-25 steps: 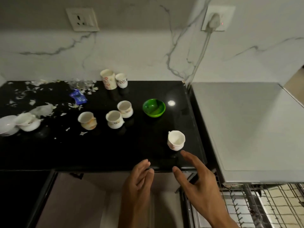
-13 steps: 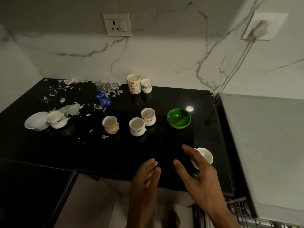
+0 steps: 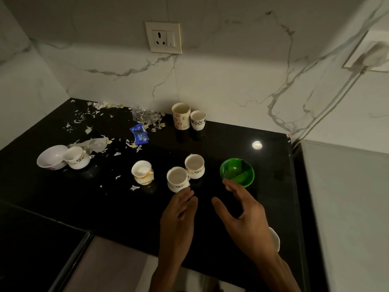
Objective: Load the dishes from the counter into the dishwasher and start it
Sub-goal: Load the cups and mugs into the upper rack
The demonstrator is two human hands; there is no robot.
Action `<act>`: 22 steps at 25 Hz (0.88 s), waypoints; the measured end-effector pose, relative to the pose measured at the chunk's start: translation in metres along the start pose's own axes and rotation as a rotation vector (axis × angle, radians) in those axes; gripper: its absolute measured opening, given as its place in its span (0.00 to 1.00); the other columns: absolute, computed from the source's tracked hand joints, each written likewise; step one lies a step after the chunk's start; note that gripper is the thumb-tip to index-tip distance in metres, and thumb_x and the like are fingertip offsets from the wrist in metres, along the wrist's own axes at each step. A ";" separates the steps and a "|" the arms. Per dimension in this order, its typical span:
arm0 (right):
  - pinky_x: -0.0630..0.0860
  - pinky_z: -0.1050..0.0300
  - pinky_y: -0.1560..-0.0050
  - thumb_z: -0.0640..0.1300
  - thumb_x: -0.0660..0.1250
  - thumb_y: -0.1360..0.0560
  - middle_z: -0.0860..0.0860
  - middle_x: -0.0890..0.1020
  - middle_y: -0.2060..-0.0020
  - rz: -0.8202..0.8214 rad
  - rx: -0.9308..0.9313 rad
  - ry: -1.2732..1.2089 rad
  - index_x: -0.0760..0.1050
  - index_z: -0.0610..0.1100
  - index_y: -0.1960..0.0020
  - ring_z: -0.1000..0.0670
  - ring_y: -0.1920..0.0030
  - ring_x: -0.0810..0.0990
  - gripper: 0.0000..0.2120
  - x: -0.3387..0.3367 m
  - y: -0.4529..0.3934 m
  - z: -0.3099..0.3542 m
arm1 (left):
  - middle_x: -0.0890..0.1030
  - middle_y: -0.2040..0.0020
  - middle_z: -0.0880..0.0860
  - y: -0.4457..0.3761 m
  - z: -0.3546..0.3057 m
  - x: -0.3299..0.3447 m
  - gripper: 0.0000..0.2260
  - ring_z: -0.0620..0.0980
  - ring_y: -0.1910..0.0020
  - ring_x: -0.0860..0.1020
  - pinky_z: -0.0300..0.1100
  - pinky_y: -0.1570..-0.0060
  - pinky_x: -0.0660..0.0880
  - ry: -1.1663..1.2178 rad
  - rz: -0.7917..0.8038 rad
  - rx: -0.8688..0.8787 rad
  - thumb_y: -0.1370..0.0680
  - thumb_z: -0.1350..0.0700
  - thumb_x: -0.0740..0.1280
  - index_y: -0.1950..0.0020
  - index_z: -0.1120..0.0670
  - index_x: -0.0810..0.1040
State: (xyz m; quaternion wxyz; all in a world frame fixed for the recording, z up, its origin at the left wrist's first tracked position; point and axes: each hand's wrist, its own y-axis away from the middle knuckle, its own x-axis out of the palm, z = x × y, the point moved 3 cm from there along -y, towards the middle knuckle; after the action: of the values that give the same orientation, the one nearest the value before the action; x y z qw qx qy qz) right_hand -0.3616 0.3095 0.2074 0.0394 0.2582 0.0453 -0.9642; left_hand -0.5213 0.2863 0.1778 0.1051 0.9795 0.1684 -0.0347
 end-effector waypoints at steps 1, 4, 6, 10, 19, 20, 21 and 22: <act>0.70 0.67 0.38 0.56 0.69 0.26 0.59 0.75 0.36 0.008 0.004 -0.002 0.70 0.53 0.29 0.63 0.36 0.72 0.27 0.002 -0.004 0.000 | 0.80 0.41 0.41 -0.006 -0.001 0.000 0.15 0.30 0.44 0.76 0.26 0.51 0.73 -0.006 -0.002 0.002 0.21 0.55 0.66 0.35 0.47 0.76; 0.70 0.69 0.38 0.56 0.69 0.26 0.59 0.75 0.36 0.009 0.015 0.007 0.70 0.53 0.29 0.64 0.36 0.71 0.26 0.011 -0.020 0.003 | 0.79 0.41 0.39 -0.027 -0.006 -0.002 0.14 0.27 0.46 0.75 0.24 0.53 0.72 -0.014 0.005 0.010 0.21 0.55 0.66 0.36 0.46 0.76; 0.68 0.75 0.41 0.54 0.70 0.26 0.62 0.76 0.40 -0.020 0.018 0.008 0.71 0.54 0.31 0.67 0.37 0.71 0.24 0.020 -0.031 0.007 | 0.79 0.42 0.38 -0.045 -0.008 -0.008 0.13 0.28 0.45 0.75 0.25 0.53 0.72 -0.019 0.014 0.027 0.21 0.54 0.66 0.37 0.44 0.77; 0.65 0.81 0.46 0.48 0.73 0.26 0.70 0.75 0.48 -0.072 0.023 -0.041 0.71 0.59 0.37 0.75 0.42 0.70 0.21 0.035 -0.053 0.020 | 0.80 0.42 0.40 -0.083 -0.017 -0.020 0.12 0.29 0.45 0.76 0.23 0.54 0.71 -0.046 0.026 0.066 0.21 0.51 0.66 0.38 0.43 0.75; 0.66 0.81 0.48 0.52 0.70 0.25 0.68 0.73 0.46 -0.085 0.049 0.010 0.71 0.52 0.32 0.78 0.44 0.68 0.22 0.059 -0.100 0.021 | 0.78 0.37 0.47 -0.188 -0.025 -0.014 0.16 0.34 0.48 0.76 0.22 0.56 0.72 -0.165 0.048 0.105 0.21 0.54 0.67 0.33 0.52 0.75; 0.66 0.81 0.48 0.52 0.70 0.25 0.68 0.74 0.45 -0.083 0.053 0.010 0.71 0.53 0.32 0.79 0.45 0.68 0.22 0.059 -0.104 0.021 | 0.78 0.36 0.48 -0.202 -0.027 -0.011 0.17 0.35 0.48 0.75 0.22 0.58 0.72 -0.200 0.052 0.119 0.20 0.53 0.67 0.32 0.53 0.74; 0.66 0.81 0.49 0.52 0.70 0.25 0.66 0.74 0.44 -0.084 0.058 0.012 0.71 0.53 0.32 0.79 0.45 0.67 0.23 0.060 -0.108 0.020 | 0.77 0.34 0.48 -0.219 -0.028 -0.007 0.18 0.37 0.46 0.75 0.23 0.59 0.72 -0.241 0.057 0.136 0.20 0.52 0.66 0.31 0.53 0.73; 0.66 0.81 0.49 0.53 0.69 0.25 0.65 0.74 0.43 -0.082 0.068 0.014 0.70 0.53 0.31 0.79 0.45 0.67 0.23 0.060 -0.112 0.019 | 0.75 0.33 0.49 -0.237 -0.029 -0.004 0.19 0.40 0.43 0.75 0.25 0.59 0.71 -0.287 0.063 0.154 0.20 0.51 0.66 0.29 0.53 0.72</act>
State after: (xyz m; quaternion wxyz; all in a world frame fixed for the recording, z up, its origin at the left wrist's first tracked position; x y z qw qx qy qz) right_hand -0.4337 0.4160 0.2012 -0.0092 0.2641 0.0232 -0.9642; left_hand -0.6037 0.5098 0.1605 0.0536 0.9744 0.1175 -0.1839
